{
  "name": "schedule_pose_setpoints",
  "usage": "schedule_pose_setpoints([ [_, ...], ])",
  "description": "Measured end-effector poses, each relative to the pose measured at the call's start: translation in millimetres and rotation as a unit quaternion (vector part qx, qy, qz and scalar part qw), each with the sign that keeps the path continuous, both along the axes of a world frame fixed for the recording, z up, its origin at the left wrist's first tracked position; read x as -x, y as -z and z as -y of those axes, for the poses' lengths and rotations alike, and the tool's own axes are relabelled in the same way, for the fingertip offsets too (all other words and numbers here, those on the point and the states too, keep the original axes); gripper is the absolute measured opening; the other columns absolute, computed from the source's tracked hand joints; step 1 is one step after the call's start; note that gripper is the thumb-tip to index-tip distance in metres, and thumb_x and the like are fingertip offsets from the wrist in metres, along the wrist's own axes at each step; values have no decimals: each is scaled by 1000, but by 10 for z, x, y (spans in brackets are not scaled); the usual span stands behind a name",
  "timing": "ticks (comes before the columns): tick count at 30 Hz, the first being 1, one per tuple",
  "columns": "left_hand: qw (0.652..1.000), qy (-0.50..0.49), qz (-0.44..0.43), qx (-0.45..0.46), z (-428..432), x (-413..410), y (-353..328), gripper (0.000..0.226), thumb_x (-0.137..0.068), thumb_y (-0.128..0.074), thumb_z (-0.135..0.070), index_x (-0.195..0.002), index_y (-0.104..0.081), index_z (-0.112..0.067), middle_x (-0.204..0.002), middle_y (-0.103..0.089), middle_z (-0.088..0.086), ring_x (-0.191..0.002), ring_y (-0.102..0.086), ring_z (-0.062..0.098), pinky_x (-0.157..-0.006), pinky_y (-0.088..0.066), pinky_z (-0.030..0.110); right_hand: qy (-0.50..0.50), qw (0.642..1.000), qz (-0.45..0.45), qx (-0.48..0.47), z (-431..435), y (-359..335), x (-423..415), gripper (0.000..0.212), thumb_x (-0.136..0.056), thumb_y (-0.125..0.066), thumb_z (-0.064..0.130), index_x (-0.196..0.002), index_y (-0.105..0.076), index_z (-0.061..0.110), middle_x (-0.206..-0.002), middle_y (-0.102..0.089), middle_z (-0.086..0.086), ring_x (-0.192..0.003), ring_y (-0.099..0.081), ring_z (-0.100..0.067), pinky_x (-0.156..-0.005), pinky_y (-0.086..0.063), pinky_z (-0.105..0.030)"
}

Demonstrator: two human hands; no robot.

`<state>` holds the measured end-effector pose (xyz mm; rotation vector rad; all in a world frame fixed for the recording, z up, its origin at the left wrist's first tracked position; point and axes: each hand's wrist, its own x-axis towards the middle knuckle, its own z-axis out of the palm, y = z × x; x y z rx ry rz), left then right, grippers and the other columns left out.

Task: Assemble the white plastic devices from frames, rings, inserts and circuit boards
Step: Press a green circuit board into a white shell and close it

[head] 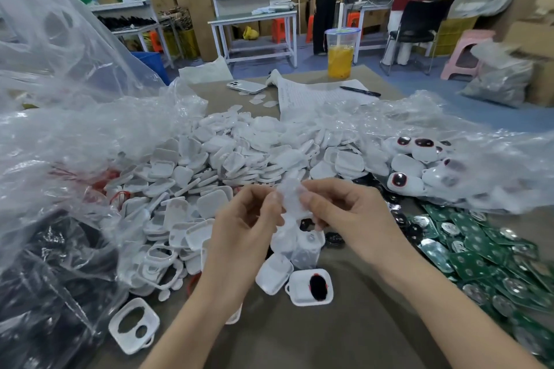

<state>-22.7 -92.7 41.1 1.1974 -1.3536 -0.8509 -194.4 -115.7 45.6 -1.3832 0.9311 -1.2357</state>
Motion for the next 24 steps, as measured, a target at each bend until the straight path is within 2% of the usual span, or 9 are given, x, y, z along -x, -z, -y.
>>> schedule_pose_setpoints([
  [5, 998, 59, -12, -15, -16, 12, -14, 7, -97, -65, -37, -101, -72, -37, -84, -71, -10, -72, -63, 3, -68, -50, 14, 9, 999, -35, 7, -6, 13, 22, 11, -80, -77, 35, -88, -81, 28, -65, -68, -2, -53, -57, -8, -57, -49, -17],
  [9, 998, 46, -43, -21, -10, 22, -23, 11, -95, -67, -26, -88, -74, -30, -78, -70, -10, -69, -63, 3, -64, -49, 13, -18, 999, -29, -9, -23, 25, 6, 16, -79, -76, 38, -90, -81, 27, -66, -68, 1, -56, -59, -8, -58, -51, -17],
  [13, 994, 45, -91, -46, -3, -13, -16, 11, -96, -67, -24, -90, -74, -17, -76, -72, -1, -70, -66, 8, -68, -52, 15, -32, 999, -9, -38, -20, 46, 9, 20, -77, -78, 37, -90, -80, 21, -71, -71, -4, -64, -65, -11, -62, -56, -22],
  [16, 993, 48, -99, -52, -1, 0, -22, 17, -95, -67, -27, -91, -72, -11, -78, -73, 4, -72, -68, 10, -69, -53, 15, -23, 997, 43, -66, -7, 44, 7, 21, -74, -79, 32, -91, -80, 18, -72, -72, -7, -66, -67, -13, -62, -56, -22],
  [22, 996, 50, -57, -48, -5, 7, 7, 18, -95, -67, -35, -85, -69, -20, -78, -69, 9, -72, -65, 12, -73, -54, 22, -14, 996, 61, -67, 8, 24, 17, 16, -78, -78, 24, -93, -80, 19, -74, -73, -2, -62, -66, -11, -58, -55, -21],
  [24, 996, 48, -52, -48, -11, 8, 7, 19, -95, -66, -37, -85, -69, -20, -77, -69, 7, -70, -64, 11, -70, -53, 20, -17, 996, 58, -71, 4, 25, 18, 14, -80, -78, 23, -94, -80, 19, -75, -74, -3, -64, -67, -12, -59, -56, -22],
])
